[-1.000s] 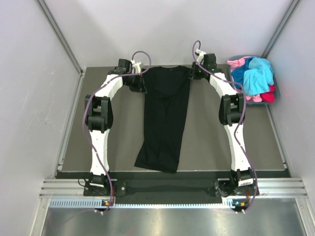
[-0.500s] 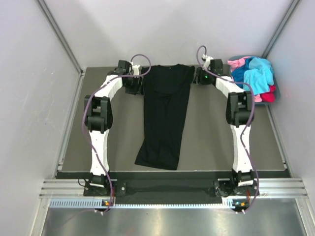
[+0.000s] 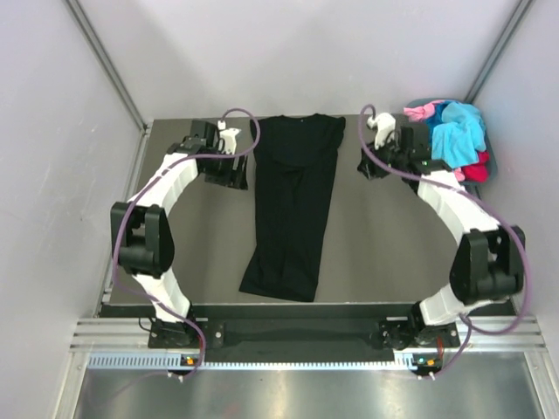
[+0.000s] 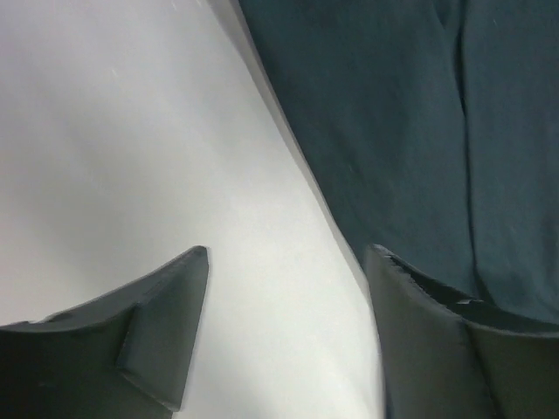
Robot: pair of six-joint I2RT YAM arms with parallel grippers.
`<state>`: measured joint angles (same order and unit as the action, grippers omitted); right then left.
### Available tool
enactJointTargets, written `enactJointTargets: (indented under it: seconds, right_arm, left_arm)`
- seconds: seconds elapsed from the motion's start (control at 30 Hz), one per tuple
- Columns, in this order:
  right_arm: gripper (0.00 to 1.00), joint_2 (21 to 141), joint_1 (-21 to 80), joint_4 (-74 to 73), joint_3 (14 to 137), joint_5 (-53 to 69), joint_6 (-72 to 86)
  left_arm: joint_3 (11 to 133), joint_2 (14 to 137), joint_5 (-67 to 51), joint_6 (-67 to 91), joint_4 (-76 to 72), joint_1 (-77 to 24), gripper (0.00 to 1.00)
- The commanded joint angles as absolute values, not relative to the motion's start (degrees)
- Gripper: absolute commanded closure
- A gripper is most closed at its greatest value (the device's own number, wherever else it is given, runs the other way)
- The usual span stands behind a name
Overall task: Fold and stack the t-shirts
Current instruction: Fold the tshirt
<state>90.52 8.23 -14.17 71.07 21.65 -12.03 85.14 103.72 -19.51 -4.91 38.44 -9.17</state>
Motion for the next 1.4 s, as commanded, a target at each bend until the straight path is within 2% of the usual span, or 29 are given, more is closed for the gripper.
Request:
enactJointTargets:
  seconds: [0.0, 0.07, 0.13, 0.2, 0.4, 0.53, 0.73, 1.0, 1.37]
  right_arm:
    - [0.52, 84.3, 11.8, -20.2, 64.9, 24.0, -21.1]
    - [0.52, 81.7, 16.6, -22.5, 62.2, 20.9, -24.0]
    - [0.52, 78.6, 21.8, -23.5, 60.4, 19.3, -27.5]
    - [0.52, 76.4, 24.1, -25.6, 59.8, 21.4, -30.5]
    - [0.51, 77.4, 31.9, -33.0, 61.5, 25.5, -38.0]
    - [0.54, 82.8, 38.4, -35.2, 63.6, 25.7, -40.6]
    - [0.55, 90.0, 47.6, -36.0, 65.7, 22.9, -44.0]
    - [0.52, 97.3, 51.9, -37.9, 69.8, 24.2, -44.5]
    - [0.46, 99.3, 54.6, -43.7, 72.8, 30.4, -46.5]
  left_arm:
    - [82.6, 99.8, -21.2, -6.9, 43.0, -9.3, 0.21]
    - [79.6, 96.8, -20.9, -8.0, 43.2, -9.3, 0.20]
    - [75.4, 92.4, -20.1, -7.0, 42.0, -9.2, 0.13]
    - [69.9, 88.4, -19.0, -5.5, 38.3, -9.2, 0.01]
    - [57.5, 71.8, -21.2, -5.0, 31.7, -8.4, 0.01]
    - [55.2, 67.0, -15.8, -8.3, 32.9, -7.2, 0.08]
    - [56.0, 65.6, -11.4, -11.3, 36.3, -3.7, 0.16]
    - [52.3, 61.4, -12.4, -10.6, 33.9, 2.5, 0.15]
    - [52.3, 62.1, -12.7, -10.5, 33.8, 3.5, 0.15]
